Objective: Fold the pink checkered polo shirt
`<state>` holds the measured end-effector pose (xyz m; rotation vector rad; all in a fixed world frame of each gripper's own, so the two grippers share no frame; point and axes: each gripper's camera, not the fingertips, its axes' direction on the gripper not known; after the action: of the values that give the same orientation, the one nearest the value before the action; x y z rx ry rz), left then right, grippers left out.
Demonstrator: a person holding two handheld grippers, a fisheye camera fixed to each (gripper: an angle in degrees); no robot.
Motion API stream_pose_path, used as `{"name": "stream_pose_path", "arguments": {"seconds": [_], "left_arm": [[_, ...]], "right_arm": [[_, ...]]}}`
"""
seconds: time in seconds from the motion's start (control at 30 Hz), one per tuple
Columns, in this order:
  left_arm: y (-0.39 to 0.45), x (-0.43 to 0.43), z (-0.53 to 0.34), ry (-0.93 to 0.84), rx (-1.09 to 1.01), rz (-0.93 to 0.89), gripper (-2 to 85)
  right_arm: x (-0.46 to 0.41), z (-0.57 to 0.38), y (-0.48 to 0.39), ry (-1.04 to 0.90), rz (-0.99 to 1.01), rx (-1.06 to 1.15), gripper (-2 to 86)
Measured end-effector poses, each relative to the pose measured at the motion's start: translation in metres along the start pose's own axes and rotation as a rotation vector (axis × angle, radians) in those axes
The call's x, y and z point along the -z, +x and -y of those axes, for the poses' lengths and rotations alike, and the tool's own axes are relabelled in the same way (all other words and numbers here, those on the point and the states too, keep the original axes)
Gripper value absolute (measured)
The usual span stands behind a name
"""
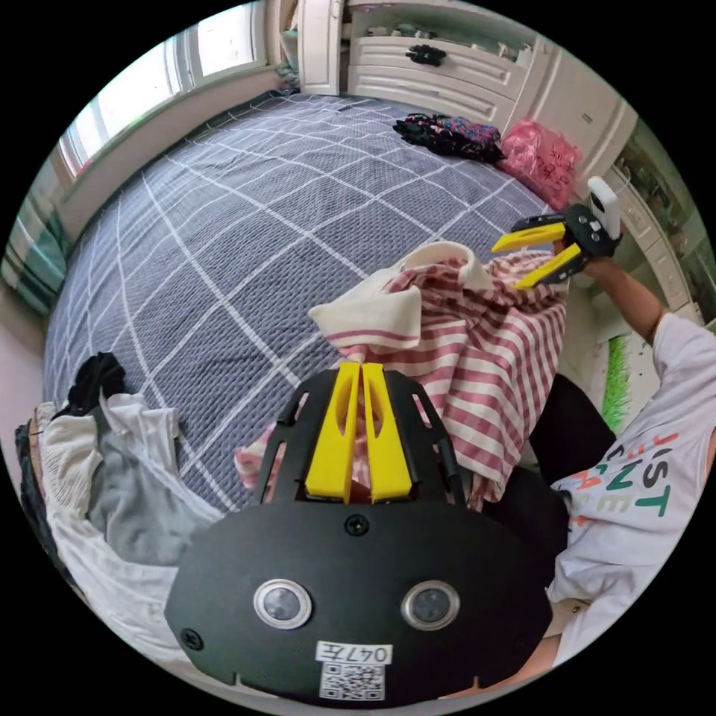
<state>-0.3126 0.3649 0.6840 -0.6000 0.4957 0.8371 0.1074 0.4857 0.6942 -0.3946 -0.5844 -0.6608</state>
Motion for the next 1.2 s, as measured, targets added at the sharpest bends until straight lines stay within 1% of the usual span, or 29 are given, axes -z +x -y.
{"name": "stream_pose_path", "arguments": {"seconds": [0.1,0.13,0.2,0.23,0.27,0.3,0.33,0.37,0.5,0.53,0.57,0.6,0.63,0.73,0.87,0.9,0.97,1.07,1.2], "left_arm": [[0.029,0.006,-0.019,-0.024,-0.033,0.062,-0.8],[0.033,0.007,-0.023,-0.022,-0.033,0.062,-0.8],[0.045,0.013,-0.039,-0.025,-0.020,0.049,-0.8],[0.046,0.014,-0.043,-0.026,-0.016,0.047,-0.8],[0.049,0.017,-0.050,-0.028,-0.008,0.044,-0.8],[0.052,0.019,-0.056,-0.030,-0.003,0.038,-0.8],[0.053,0.019,-0.059,-0.032,0.000,0.031,-0.8],[0.055,0.020,-0.064,-0.032,0.007,0.016,-0.8],[0.070,0.021,-0.081,-0.043,0.001,-0.002,-0.8],[0.073,0.021,-0.084,-0.046,0.000,-0.001,-0.8],[0.078,0.021,-0.089,-0.051,0.000,-0.004,-0.8],[0.084,0.023,-0.096,-0.051,0.001,0.000,-0.8],[0.087,0.023,-0.100,-0.049,-0.001,0.007,-0.8],[0.111,0.030,-0.120,-0.011,-0.017,0.052,-0.8],[0.157,0.040,-0.146,0.040,-0.096,0.192,-0.8],[0.168,0.043,-0.150,0.045,-0.114,0.219,-0.8],[0.181,0.049,-0.156,0.067,-0.124,0.235,-0.8],[0.188,0.073,-0.163,0.158,-0.088,0.231,-0.8],[0.193,0.131,-0.174,0.305,-0.053,0.184,-0.8]], "right_arm": [[-0.012,0.003,0.006,-0.050,0.013,-0.015,10.3],[-0.019,0.004,0.012,-0.067,0.046,-0.033,10.2],[-0.025,0.003,0.023,-0.077,0.174,-0.073,9.5],[-0.018,-0.002,0.030,-0.002,0.299,-0.115,8.3],[-0.007,-0.008,0.034,0.097,0.333,-0.152,7.5],[-0.003,-0.011,0.033,0.121,0.313,-0.158,7.3],[-0.001,-0.013,0.029,0.100,0.243,-0.140,7.3],[-0.006,-0.013,0.023,0.035,0.190,-0.104,7.6],[-0.034,-0.013,0.001,-0.105,0.185,0.003,7.8],[-0.041,-0.014,-0.008,-0.145,0.181,0.032,4.7],[-0.041,-0.016,-0.017,-0.144,0.195,0.066,2.5],[-0.038,-0.018,-0.022,-0.123,0.181,0.078,1.8],[-0.029,-0.023,-0.034,-0.076,0.115,0.097,0.8],[-0.004,-0.039,-0.066,-0.018,-0.041,0.136,0.0],[0.044,-0.072,-0.113,0.111,-0.221,0.177,-0.3],[0.051,-0.076,-0.119,0.128,-0.238,0.184,-0.4],[0.077,-0.093,-0.145,0.182,-0.332,0.221,-0.5],[0.106,-0.103,-0.172,0.193,-0.433,0.250,-0.5],[0.151,-0.111,-0.200,0.234,-0.484,0.253,-0.6]]}}
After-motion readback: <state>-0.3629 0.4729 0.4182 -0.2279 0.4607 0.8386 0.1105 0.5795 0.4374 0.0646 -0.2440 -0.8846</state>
